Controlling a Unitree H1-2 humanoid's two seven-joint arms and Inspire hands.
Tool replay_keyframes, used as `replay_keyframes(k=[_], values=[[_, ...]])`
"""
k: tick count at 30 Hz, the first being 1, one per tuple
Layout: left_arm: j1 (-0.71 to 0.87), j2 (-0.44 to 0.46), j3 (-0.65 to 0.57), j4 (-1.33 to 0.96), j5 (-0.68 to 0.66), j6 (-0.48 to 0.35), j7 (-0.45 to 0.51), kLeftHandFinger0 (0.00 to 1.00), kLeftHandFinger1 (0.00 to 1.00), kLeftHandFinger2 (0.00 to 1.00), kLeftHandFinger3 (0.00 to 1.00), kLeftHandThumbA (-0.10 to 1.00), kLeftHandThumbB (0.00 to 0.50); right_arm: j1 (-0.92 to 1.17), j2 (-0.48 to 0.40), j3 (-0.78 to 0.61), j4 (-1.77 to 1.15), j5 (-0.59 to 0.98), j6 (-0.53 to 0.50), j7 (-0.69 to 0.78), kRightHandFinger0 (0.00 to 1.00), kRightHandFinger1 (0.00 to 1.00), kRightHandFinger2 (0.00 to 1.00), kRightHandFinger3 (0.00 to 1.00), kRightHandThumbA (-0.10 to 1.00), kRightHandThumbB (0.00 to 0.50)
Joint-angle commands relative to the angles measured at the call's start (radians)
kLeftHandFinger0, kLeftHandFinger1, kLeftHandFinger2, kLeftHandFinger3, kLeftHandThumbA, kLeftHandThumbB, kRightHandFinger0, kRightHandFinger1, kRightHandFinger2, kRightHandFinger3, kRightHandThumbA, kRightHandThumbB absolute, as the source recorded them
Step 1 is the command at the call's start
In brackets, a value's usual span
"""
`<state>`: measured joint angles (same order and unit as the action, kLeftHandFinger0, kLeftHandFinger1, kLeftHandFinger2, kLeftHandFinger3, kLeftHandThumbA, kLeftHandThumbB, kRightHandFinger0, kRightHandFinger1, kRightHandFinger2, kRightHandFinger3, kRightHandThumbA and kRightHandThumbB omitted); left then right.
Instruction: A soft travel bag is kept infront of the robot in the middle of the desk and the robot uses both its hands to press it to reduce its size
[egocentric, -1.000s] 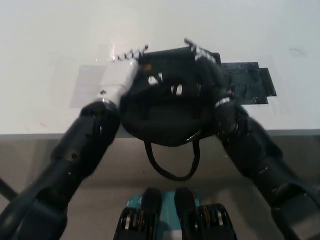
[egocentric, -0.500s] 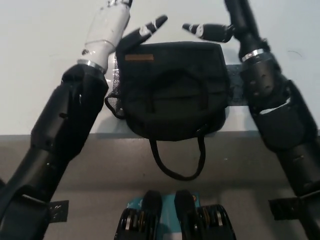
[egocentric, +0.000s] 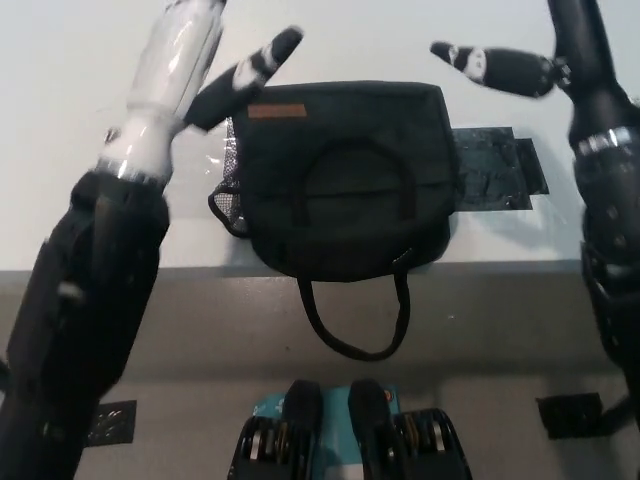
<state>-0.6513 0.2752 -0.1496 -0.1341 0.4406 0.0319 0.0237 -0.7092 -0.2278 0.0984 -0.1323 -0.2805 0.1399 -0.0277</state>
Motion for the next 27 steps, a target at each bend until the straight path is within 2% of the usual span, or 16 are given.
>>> replay_keyframes(k=[1,3,6,8,11,12,16,17,18,19,21,23,24,25,26,27], values=[[0.239,0.083,0.122,-0.541,-0.269,0.102,-0.094,1.0,1.0,1.0,1.0,1.0,0.377,0.14,-0.029,-0.078,-0.555,0.256,0.045,0.065,1.0,1.0,1.0,1.0,1.0,0.164],[0.322,0.077,0.126,-0.626,-0.306,0.076,-0.071,1.0,1.0,1.0,1.0,1.0,0.36,0.193,-0.015,-0.074,-0.647,0.287,0.051,0.049,1.0,1.0,1.0,1.0,1.0,0.18],[0.436,0.043,0.117,-0.71,-0.389,0.003,-0.014,1.0,1.0,1.0,1.0,1.0,0.295,0.281,0.001,-0.048,-0.738,0.285,-0.01,0.024,1.0,1.0,1.0,1.0,1.0,0.135],[0.578,0.006,0.104,-0.769,-0.329,-0.121,0.05,1.0,1.0,1.0,1.0,1.0,0.306,0.424,0.026,-0.013,-0.814,0.265,-0.051,0.004,1.0,1.0,1.0,1.0,1.0,0.178],[0.686,0.017,0.101,-0.816,-0.361,-0.154,0.055,1.0,1.0,1.0,1.0,1.0,0.295,0.513,0.043,0.011,-0.818,0.268,-0.118,-0.003,1.0,1.0,1.0,1.0,1.0,0.22],[0.716,0.023,0.108,-0.816,-0.363,-0.19,0.059,1.0,1.0,1.0,1.0,1.0,0.249,0.542,0.061,0.014,-0.818,0.195,-0.142,-0.002,1.0,1.0,1.0,1.0,1.0,0.211],[0.829,-0.007,0.124,-0.791,-0.365,-0.239,0.073,1.0,1.0,1.0,1.0,1.0,0.28,0.68,0.067,0.078,-0.813,0.201,-0.205,0.018,1.0,1.0,1.0,1.0,1.0,0.123],[0.841,-0.013,0.126,-0.781,-0.366,-0.246,0.071,1.0,1.0,1.0,1.0,1.0,0.291,0.692,0.058,0.079,-0.789,0.186,-0.243,0.022,1.0,1.0,1.0,1.0,1.0,0.085],[0.889,0.003,0.116,-0.717,-0.397,-0.295,0.047,1.0,1.0,1.0,1.0,1.0,0.287,0.753,0.048,0.087,-0.713,0.185,-0.336,0.019,1.0,1.0,1.0,1.0,1.0,0.085],[0.923,-0.006,0.124,-0.704,-0.381,-0.271,0.043,1.0,1.0,1.0,1.0,1.0,0.306,0.782,0.045,0.094,-0.677,0.197,-0.382,0.019,1.0,1.0,1.0,1.0,1.0,0.072],[0.94,-0.007,0.115,-0.619,-0.402,-0.327,0.028,1.0,1.0,1.0,1.0,1.0,0.277,0.809,0.034,0.087,-0.612,0.217,-0.417,0.024,1.0,1.0,1.0,1.0,1.0,0.093],[0.963,-0.002,0.114,-0.573,-0.407,-0.33,0.011,1.0,1.0,1.0,1.0,1.0,0.292,0.831,0.045,0.082,-0.581,0.207,-0.395,0.02,1.0,1.0,1.0,1.0,1.0,0.123],[0.988,-0.013,0.116,-0.548,-0.389,-0.303,0.009,1.0,1.0,1.0,1.0,1.0,0.355,0.853,0.048,0.079,-0.549,0.21,-0.387,0.02,1.0,1.0,1.0,1.0,1.0,0.165],[0.999,-0.017,0.112,-0.541,-0.389,-0.269,0.001,1.0,1.0,1.0,1.0,1.0,0.367,0.864,0.05,0.078,-0.526,0.226,-0.389,0.021,1.0,1.0,1.0,1.0,1.0,0.174],[1.001,-0.026,0.108,-0.505,-0.366,-0.284,0.0,1.0,1.0,1.0,1.0,1.0,0.352,0.871,0.06,0.071,-0.496,0.228,-0.38,0.016,1.0,1.0,1.0,1.0,1.0,0.203],[1.009,-0.044,0.1,-0.458,-0.347,-0.3,0.002,1.0,1.0,1.0,1.0,1.0,0.35,0.878,0.063,0.067,-0.439,0.217,-0.41,0.012,1.0,1.0,1.0,1.0,1.0,0.187]])
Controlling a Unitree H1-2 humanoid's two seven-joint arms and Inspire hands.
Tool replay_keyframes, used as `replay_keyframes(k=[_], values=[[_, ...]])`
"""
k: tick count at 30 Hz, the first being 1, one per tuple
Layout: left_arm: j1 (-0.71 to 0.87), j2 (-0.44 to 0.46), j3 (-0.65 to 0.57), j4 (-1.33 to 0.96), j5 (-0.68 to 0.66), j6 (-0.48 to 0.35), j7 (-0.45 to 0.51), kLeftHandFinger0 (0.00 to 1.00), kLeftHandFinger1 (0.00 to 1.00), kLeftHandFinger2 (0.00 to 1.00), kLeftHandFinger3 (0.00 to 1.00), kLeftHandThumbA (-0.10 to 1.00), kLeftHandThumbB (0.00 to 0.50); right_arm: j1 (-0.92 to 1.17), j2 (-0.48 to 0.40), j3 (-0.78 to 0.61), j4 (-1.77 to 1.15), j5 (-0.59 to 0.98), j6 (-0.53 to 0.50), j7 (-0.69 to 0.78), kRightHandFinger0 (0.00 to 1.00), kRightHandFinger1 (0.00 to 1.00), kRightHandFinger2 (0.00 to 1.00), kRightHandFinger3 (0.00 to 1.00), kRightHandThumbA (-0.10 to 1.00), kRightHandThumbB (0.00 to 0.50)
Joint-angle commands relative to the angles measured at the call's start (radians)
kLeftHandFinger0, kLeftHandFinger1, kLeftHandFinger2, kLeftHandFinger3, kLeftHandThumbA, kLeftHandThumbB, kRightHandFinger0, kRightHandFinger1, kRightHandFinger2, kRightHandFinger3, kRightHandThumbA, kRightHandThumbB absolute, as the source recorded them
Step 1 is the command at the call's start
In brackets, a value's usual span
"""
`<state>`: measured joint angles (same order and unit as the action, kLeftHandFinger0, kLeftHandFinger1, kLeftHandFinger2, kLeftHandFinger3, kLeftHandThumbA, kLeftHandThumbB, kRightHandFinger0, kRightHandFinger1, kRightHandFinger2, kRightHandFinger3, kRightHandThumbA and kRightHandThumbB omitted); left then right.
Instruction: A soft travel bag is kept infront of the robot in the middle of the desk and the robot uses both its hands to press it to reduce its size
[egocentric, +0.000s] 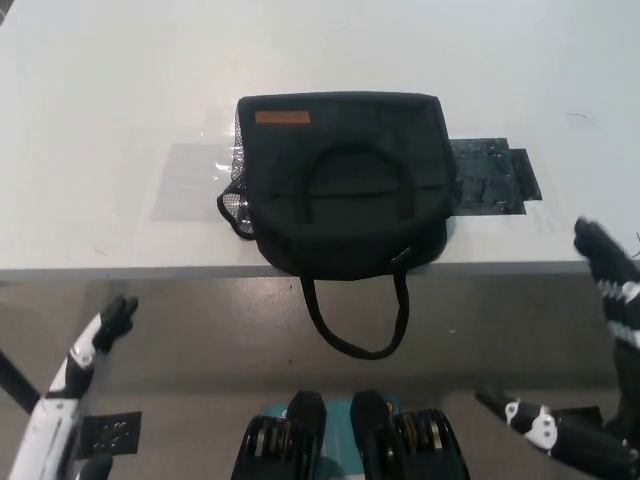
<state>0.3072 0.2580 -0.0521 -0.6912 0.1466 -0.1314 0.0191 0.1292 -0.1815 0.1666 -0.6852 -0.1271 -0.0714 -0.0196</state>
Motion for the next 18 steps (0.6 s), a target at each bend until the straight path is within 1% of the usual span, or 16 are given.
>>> replay_keyframes(k=[1,3,4,5,6,7,9,10,11,12,13,14,15,16,17,18], values=[[0.048,-0.03,0.0,0.133,-0.046,-0.168,0.008,1.0,1.0,1.0,1.0,1.0,0.316,0.043,0.022,-0.004,0.143,0.063,-0.21,0.0,1.0,1.0,1.0,1.0,1.0,0.186],[0.036,-0.035,-0.004,0.219,-0.031,-0.211,0.002,1.0,1.0,1.0,1.0,1.0,0.252,0.05,0.044,-0.013,0.245,0.066,-0.252,-0.015,1.0,1.0,1.0,1.0,1.0,0.169],[0.016,-0.042,-0.005,0.277,-0.039,-0.235,0.002,1.0,1.0,1.0,1.0,1.0,0.226,0.049,0.053,-0.02,0.298,0.075,-0.27,-0.019,1.0,1.0,1.0,1.0,1.0,0.147],[0.01,-0.045,-0.002,0.299,-0.043,-0.247,0.003,1.0,1.0,1.0,1.0,1.0,0.219,0.049,0.058,-0.021,0.318,0.078,-0.28,-0.019,1.0,1.0,1.0,1.0,1.0,0.142],[0.013,-0.056,0.0,0.32,-0.04,-0.25,0.006,1.0,1.0,1.0,1.0,1.0,0.224,0.054,0.063,-0.025,0.346,0.076,-0.292,-0.02,1.0,1.0,1.0,1.0,1.0,0.142],[0.011,-0.063,-0.001,0.363,-0.041,-0.254,0.005,1.0,1.0,1.0,1.0,1.0,0.205,0.059,0.066,-0.031,0.392,0.069,-0.316,-0.024,1.0,1.0,1.0,1.0,1.0,0.134],[-0.023,-0.07,0.009,0.456,-0.049,-0.28,0.007,1.0,1.0,1.0,1.0,1.0,0.19,0.044,0.079,-0.042,0.483,0.086,-0.355,-0.022,1.0,1.0,1.0,1.0,1.0,0.156],[-0.028,-0.073,0.012,0.481,-0.053,-0.289,0.007,1.0,1.0,1.0,1.0,1.0,0.205,0.045,0.083,-0.044,0.504,0.089,-0.361,-0.02,1.0,1.0,1.0,1.0,1.0,0.179],[-0.036,-0.074,0.016,0.5,-0.054,-0.293,0.007,1.0,1.0,1.0,1.0,1.0,0.209,0.042,0.086,-0.047,0.521,0.088,-0.366,-0.019,1.0,1.0,1.0,1.0,1.0,0.185],[-0.044,-0.074,0.02,0.514,-0.067,-0.272,0.001,1.0,1.0,1.0,1.0,1.0,0.25,0.035,0.093,-0.05,0.553,0.105,-0.364,-0.011,1.0,1.0,1.0,1.0,1.0,0.223],[-0.046,-0.075,0.023,0.522,-0.066,-0.267,0.002,1.0,1.0,1.0,1.0,1.0,0.253,0.034,0.098,-0.052,0.572,0.118,-0.365,-0.006,1.0,1.0,1.0,1.0,1.0,0.24],[-0.045,-0.075,0.025,0.53,-0.068,-0.266,0.0,1.0,1.0,1.0,1.0,1.0,0.244,0.037,0.101,-0.054,0.592,0.121,-0.372,-0.003,1.0,1.0,1.0,1.0,1.0,0.236],[-0.043,-0.074,0.027,0.545,-0.072,-0.262,-0.004,1.0,1.0,1.0,1.0,1.0,0.234,0.043,0.104,-0.057,0.626,0.119,-0.385,-0.001,1.0,1.0,1.0,1.0,1.0,0.246],[-0.041,-0.076,0.027,0.553,-0.072,-0.259,-0.006,1.0,1.0,1.0,1.0,1.0,0.248,0.047,0.107,-0.062,0.642,0.116,-0.39,-0.003,1.0,1.0,1.0,1.0,1.0,0.264],[-0.042,-0.078,0.027,0.561,-0.073,-0.252,-0.007,1.0,1.0,1.0,1.0,1.0,0.252,0.046,0.112,-0.067,0.658,0.112,-0.392,-0.007,1.0,1.0,1.0,1.0,1.0,0.268],[-0.052,-0.079,0.027,0.587,-0.076,-0.259,-0.009,1.0,1.0,1.0,1.0,1.0,0.254,0.038,0.111,-0.071,0.694,0.115,-0.391,-0.003,1.0,1.0,1.0,1.0,1.0,0.259]])
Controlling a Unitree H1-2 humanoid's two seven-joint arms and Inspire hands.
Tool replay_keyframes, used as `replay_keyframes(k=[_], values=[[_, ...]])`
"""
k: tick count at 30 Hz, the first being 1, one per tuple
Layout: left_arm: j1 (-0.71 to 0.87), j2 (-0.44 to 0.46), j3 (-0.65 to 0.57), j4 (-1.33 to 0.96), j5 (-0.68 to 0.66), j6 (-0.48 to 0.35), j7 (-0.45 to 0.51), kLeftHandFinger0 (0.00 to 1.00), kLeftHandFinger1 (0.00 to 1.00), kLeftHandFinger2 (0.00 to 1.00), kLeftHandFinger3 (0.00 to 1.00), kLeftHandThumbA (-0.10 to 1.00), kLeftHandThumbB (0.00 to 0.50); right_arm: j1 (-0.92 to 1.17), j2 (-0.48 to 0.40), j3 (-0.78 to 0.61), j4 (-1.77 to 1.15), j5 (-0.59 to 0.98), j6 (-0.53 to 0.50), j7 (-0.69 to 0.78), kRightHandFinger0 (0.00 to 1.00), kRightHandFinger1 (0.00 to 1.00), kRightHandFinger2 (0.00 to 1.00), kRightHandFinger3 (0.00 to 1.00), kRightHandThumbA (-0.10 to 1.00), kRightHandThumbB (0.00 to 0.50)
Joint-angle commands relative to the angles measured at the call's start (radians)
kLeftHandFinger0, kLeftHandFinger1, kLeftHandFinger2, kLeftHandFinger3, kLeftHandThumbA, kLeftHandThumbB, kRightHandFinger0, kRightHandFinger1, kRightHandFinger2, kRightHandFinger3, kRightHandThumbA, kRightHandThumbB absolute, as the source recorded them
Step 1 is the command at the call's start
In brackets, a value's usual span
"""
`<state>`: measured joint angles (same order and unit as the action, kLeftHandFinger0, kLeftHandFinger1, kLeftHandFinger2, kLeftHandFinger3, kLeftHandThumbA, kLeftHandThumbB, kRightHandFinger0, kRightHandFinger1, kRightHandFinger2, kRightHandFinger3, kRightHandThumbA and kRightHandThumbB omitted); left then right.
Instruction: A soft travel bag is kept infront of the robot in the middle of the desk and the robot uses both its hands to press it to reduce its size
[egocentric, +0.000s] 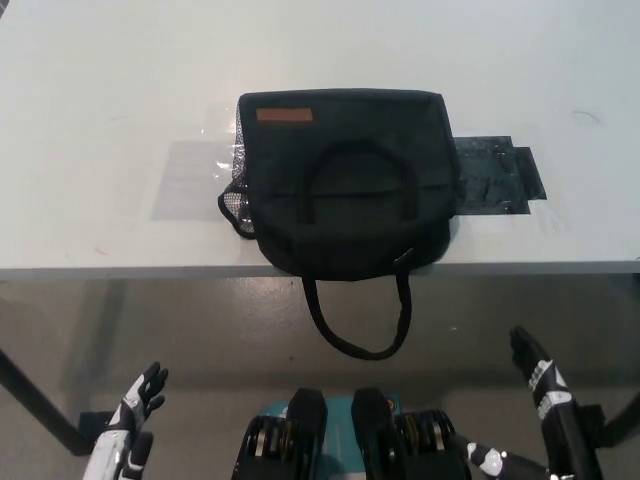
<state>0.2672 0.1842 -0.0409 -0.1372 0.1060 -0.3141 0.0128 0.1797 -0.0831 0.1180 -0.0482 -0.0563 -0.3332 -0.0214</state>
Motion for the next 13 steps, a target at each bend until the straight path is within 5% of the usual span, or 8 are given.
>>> replay_keyframes(k=[1,7,10,11,13], values=[[-0.024,-0.005,0.018,0.04,-0.035,-0.077,-0.001,1.0,1.0,1.0,1.0,1.0,0.255,-0.025,0.014,-0.026,0.07,0.047,-0.129,0.001,1.0,1.0,1.0,1.0,1.0,0.259],[-0.021,-0.016,-0.002,0.054,-0.024,-0.066,-0.013,1.0,1.0,1.0,1.0,1.0,0.194,-0.005,0.02,-0.031,0.108,0.074,-0.106,0.023,1.0,1.0,1.0,1.0,1.0,0.248],[-0.033,-0.02,-0.008,0.06,-0.011,-0.041,-0.016,1.0,1.0,1.0,1.0,1.0,0.212,-0.008,0.016,-0.028,0.131,0.073,-0.121,0.033,1.0,1.0,1.0,1.0,1.0,0.223],[-0.038,-0.025,-0.006,0.062,0.002,-0.026,-0.01,1.0,1.0,1.0,1.0,1.0,0.26,-0.014,0.016,-0.026,0.146,0.07,-0.134,0.036,1.0,1.0,1.0,1.0,1.0,0.208],[-0.046,-0.027,-0.003,0.078,-0.005,-0.024,-0.009,1.0,1.0,1.0,1.0,1.0,0.25,-0.02,0.016,-0.023,0.155,0.078,-0.133,0.044,1.0,1.0,1.0,1.0,1.0,0.209]])
